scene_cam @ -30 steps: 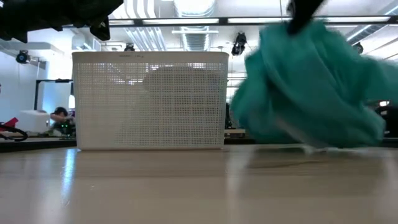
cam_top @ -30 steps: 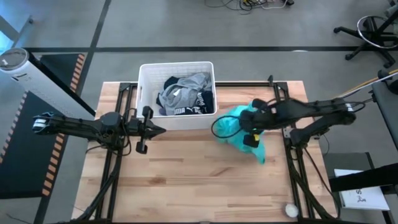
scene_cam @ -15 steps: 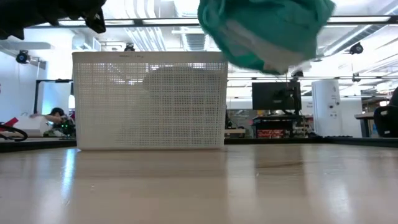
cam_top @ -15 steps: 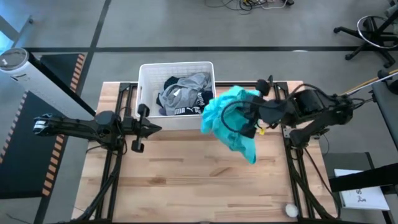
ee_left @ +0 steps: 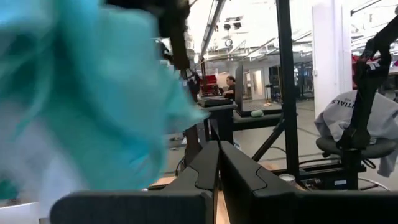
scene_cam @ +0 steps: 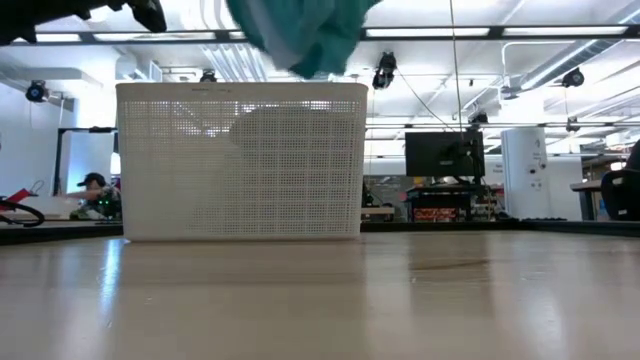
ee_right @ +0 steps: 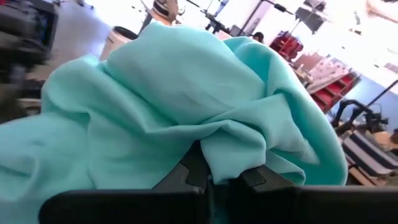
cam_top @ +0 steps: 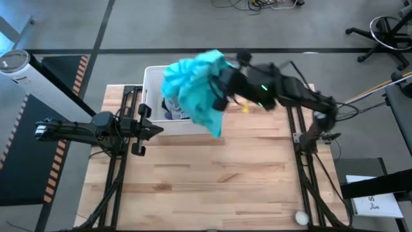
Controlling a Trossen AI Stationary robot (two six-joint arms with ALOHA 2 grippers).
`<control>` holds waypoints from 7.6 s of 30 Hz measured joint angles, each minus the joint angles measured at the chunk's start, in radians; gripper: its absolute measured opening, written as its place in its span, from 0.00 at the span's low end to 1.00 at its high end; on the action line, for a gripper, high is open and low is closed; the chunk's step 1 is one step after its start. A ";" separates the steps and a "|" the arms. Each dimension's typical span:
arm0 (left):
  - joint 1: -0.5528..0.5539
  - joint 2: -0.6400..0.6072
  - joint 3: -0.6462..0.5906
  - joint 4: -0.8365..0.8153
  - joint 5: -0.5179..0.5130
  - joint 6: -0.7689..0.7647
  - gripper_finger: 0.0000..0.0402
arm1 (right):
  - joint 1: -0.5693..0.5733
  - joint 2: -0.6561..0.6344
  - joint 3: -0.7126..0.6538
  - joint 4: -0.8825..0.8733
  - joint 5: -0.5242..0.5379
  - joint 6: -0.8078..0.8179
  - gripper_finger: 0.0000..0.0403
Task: Sort clothes
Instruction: Put the light blue polo shirt into the white laundry bin, then adjust the white laundry bin to the top center of the table, then return to Home Position
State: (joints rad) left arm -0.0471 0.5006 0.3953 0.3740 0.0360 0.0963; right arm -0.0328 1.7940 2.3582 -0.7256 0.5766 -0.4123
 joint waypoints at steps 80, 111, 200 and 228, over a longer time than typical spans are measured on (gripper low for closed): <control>0.016 0.296 0.376 -0.445 -0.445 -0.026 0.00 | -0.231 -0.241 -0.747 0.051 -0.585 0.292 0.00; 0.016 0.227 0.354 -0.508 -0.385 -0.055 0.00 | -0.255 0.220 -0.745 0.053 -0.836 0.212 0.00; 0.016 0.167 0.354 -0.444 -0.262 -0.027 0.00 | -0.179 -0.043 -0.870 0.259 -0.691 0.188 0.00; -0.090 0.163 -0.009 -0.048 -0.164 0.039 0.00 | 0.009 -0.580 -1.636 0.953 -0.679 0.233 0.00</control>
State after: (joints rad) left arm -0.1375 0.6632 0.3865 0.3256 -0.1284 0.1356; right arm -0.0240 1.2141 0.7223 0.2274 -0.1022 -0.1794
